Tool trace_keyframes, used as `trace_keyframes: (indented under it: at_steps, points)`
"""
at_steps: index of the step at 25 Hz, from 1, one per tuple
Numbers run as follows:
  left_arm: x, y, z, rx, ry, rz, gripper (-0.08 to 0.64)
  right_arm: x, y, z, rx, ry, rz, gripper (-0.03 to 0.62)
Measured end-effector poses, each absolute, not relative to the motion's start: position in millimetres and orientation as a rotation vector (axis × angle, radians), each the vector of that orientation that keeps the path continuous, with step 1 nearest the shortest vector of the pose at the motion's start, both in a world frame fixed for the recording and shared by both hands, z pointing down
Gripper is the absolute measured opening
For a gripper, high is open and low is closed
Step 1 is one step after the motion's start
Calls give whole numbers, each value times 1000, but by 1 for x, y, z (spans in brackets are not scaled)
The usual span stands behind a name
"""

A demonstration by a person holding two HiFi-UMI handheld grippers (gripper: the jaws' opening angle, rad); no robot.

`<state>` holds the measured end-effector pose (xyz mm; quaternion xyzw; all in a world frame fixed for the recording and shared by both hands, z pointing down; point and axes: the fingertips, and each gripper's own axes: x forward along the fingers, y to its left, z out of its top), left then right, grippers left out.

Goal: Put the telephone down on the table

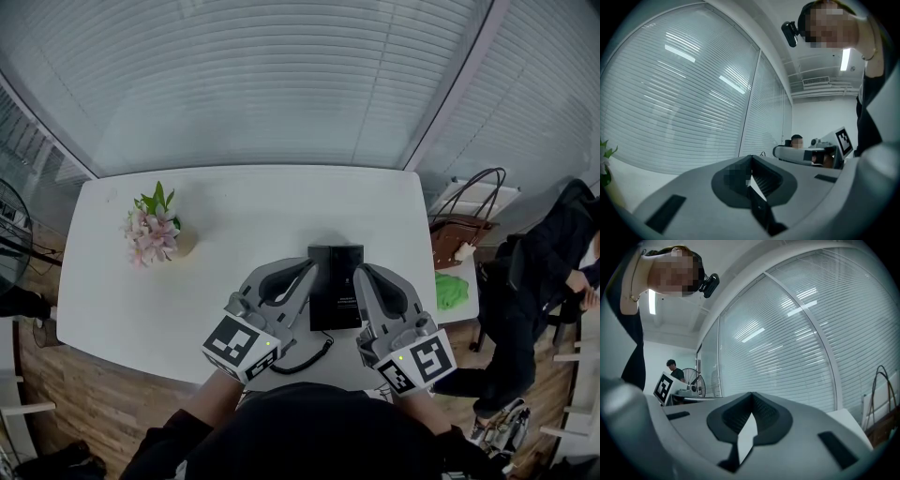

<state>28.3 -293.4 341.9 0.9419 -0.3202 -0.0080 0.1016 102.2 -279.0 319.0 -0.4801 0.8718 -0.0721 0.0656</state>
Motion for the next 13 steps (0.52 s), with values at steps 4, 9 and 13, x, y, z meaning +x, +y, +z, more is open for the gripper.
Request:
trace_keyframes:
  at_steps: [4,9,13]
  points:
    - [27,-294,341,2779,-952,-14,12,103,-279,320,-1449,2628,-218,5]
    - [27,-294,340,2782,-960,-21,12,102,-280,319,-1445,2628,-216,5]
    - [29,-294,341,2786,-956,-30,12,103,-280,319,-1447,2629,-214,5]
